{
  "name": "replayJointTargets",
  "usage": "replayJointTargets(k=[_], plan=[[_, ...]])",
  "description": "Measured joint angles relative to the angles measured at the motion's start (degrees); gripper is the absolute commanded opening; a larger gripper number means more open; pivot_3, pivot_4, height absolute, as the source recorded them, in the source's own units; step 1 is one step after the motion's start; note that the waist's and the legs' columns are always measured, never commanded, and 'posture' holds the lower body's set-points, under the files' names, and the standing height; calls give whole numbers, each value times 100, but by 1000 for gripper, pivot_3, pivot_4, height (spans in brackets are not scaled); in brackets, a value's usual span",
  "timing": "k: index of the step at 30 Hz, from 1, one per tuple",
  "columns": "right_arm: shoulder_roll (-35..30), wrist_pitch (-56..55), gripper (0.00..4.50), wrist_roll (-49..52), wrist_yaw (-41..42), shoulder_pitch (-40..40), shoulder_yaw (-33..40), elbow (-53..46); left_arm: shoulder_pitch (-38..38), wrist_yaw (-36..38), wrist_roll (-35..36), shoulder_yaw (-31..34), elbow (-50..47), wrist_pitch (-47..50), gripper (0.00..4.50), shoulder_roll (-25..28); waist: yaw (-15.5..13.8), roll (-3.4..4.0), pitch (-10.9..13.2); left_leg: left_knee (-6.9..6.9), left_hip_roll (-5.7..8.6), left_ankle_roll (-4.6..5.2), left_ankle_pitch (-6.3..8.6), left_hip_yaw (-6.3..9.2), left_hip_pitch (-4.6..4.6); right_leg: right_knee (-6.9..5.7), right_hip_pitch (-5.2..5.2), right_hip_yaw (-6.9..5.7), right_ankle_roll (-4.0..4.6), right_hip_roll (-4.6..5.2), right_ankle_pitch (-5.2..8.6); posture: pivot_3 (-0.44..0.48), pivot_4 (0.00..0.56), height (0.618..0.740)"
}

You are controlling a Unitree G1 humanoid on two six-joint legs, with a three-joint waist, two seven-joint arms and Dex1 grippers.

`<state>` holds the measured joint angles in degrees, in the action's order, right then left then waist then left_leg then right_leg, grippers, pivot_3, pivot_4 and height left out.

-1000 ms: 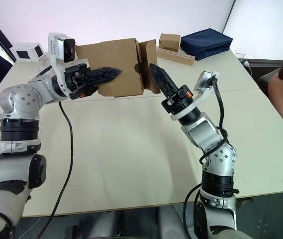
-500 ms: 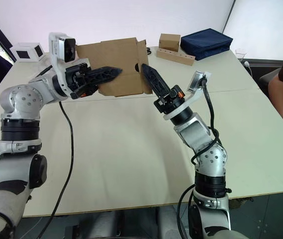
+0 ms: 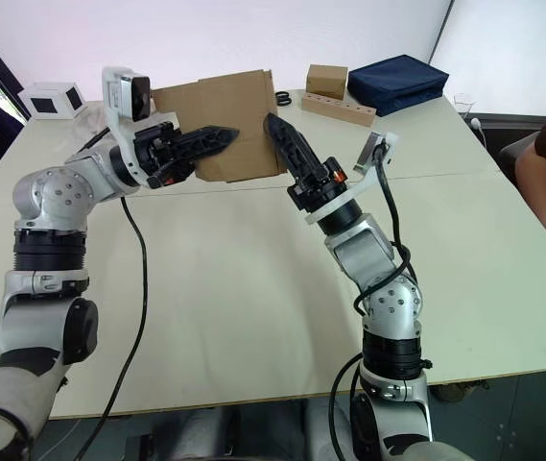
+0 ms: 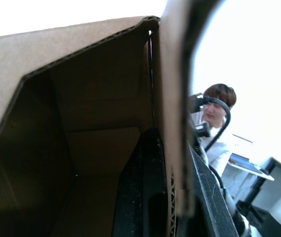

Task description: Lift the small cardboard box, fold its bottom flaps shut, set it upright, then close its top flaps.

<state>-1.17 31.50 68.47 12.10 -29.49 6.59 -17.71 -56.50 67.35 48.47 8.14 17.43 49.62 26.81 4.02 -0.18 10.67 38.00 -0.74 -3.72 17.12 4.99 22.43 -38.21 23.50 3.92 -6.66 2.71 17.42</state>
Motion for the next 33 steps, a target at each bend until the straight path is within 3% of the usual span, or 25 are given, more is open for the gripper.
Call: replayJointTargets(k=[22, 33], plan=[[-15, 197, 2248, 533, -96, 148, 95, -54, 52, -161, 41, 142, -175, 128, 0, -50, 3, 0, 0, -1, 0, 0, 0, 1, 0, 0, 0, 0, 0, 0, 0, 0, 150, 740], [-394, 331, 2248, 876, -227, 229, 330, -59, 250, -152, 221, 182, -454, 409, 0, 31, -4, 0, 0, -1, 0, 4, 2, 0, 0, 0, -1, 0, 0, 0, 0, 0, 150, 740]])
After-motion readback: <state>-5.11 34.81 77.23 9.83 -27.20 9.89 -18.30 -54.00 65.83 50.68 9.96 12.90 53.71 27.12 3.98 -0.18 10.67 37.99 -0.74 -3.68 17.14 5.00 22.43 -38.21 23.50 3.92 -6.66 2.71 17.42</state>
